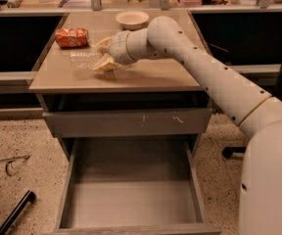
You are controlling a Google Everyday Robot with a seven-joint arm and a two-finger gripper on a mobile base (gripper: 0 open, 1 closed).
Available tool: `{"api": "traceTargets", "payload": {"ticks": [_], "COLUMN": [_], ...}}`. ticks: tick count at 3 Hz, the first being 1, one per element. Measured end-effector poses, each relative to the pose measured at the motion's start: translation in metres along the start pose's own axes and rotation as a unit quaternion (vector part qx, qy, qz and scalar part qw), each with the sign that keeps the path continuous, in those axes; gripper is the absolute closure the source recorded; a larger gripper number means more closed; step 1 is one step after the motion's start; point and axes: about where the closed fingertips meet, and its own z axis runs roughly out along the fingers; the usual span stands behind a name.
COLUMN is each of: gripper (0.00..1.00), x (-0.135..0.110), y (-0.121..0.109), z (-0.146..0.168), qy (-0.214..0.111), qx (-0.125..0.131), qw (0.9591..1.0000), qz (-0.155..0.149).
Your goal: Pick water bottle from middle drawer and place on counter
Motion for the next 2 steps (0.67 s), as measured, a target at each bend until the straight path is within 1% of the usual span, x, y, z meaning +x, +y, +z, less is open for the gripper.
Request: {"api": "traceTargets", "payload": {"ticks": [1, 2], "gripper": [0.81, 0.58], "x": [0.0135, 0.0106], "y": [0.0149, 0.0123], "z": [0.0014, -0.0001], "qy": [0.021, 0.021], "qx": [-0.03, -0.03], "qw": [0.9992, 0.9992], "qz": [0.015, 0.015]}}
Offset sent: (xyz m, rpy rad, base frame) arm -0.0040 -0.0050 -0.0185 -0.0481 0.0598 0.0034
